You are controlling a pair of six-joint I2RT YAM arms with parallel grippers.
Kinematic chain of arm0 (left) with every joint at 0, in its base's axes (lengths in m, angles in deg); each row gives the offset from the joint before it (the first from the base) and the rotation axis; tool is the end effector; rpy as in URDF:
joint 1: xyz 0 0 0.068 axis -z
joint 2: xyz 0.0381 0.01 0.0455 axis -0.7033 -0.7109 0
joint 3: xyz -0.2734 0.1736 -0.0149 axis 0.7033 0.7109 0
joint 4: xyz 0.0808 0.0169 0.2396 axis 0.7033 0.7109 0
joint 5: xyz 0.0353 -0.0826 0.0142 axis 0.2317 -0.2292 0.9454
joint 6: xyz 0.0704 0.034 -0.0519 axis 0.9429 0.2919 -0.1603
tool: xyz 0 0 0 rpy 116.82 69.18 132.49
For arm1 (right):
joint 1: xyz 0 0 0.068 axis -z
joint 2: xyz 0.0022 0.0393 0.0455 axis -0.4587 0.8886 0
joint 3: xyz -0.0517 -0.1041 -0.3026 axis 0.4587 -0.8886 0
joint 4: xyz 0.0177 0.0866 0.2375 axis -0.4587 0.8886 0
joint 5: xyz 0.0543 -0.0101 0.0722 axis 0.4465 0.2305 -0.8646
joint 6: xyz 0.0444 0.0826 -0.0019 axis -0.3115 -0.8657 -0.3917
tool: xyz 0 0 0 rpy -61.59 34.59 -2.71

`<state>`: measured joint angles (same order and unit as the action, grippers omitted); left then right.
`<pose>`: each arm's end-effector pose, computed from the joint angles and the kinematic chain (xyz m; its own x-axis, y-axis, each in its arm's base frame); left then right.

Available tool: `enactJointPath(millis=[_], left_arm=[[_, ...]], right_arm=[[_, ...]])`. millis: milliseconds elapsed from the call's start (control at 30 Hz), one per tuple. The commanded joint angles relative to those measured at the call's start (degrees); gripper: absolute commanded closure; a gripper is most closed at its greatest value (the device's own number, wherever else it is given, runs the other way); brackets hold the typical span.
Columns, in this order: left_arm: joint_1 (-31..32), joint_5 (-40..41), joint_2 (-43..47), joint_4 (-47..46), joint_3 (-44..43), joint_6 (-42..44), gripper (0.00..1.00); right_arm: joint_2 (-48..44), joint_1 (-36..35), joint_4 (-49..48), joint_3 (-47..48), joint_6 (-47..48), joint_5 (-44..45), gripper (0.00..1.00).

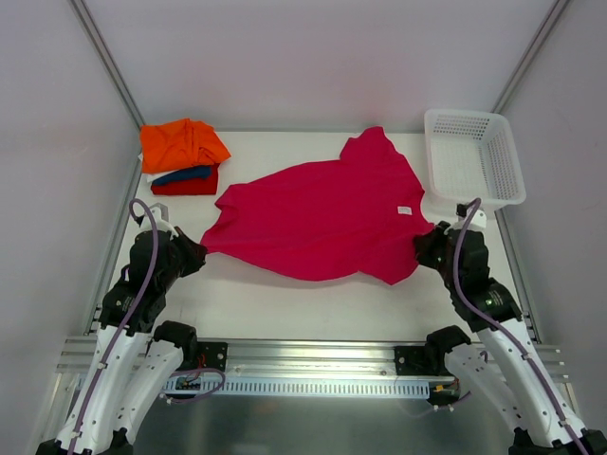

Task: Fold and stack the t-shirts
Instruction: Fold the tshirt

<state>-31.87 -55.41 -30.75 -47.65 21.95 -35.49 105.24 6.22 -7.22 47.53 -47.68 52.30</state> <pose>0.1023 -0.0155 0.3069 -0.4098 -0.4698 -0.7819 -0.1011 0.8753 -0.4729 0.1280 0.0283 0.3092 -0.3513 0.1480 -0.9245 -0.0518 0.9828 0.1770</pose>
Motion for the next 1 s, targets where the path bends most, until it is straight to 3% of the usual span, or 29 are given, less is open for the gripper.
enactJointPath(millis=[0, 67, 100, 167, 567, 700, 967], left_arm=[[0.54, 1.38, -0.16, -0.41, 0.52, 0.58, 1.00], [0.54, 1.20, -0.34, -0.41, 0.44, 0.58, 1.00], [0.54, 1.20, -0.51, -0.50, 0.52, 0.49, 1.00], [0.54, 1.20, -0.60, -0.59, 0.52, 0.58, 1.00], [0.54, 1.29, -1.56, -0.59, 0.26, 1.11, 1.00], [0.54, 1.47, -1.48, -0.76, 0.17, 1.28, 1.00], [0.54, 0.76, -2.80, -1.64, 0.52, 1.28, 1.00]], right_arm=[[0.24, 0.34, -3.70, -0.45, 0.32, -2.09, 1.00], [4.61, 0.34, -2.04, 0.77, 0.41, -4.88, 0.88], [6.47, 0.34, -1.33, 1.30, 0.50, -5.95, 0.72], [10.42, 0.25, -0.36, 1.66, 0.50, -8.23, 0.68], [5.96, 0.34, -0.27, -5.10, -5.91, -4.72, 0.71], [4.82, 0.34, -0.27, -10.11, -11.61, -4.82, 0.76], [2.53, 0.87, 1.75, -15.57, -16.46, -1.57, 0.74]])
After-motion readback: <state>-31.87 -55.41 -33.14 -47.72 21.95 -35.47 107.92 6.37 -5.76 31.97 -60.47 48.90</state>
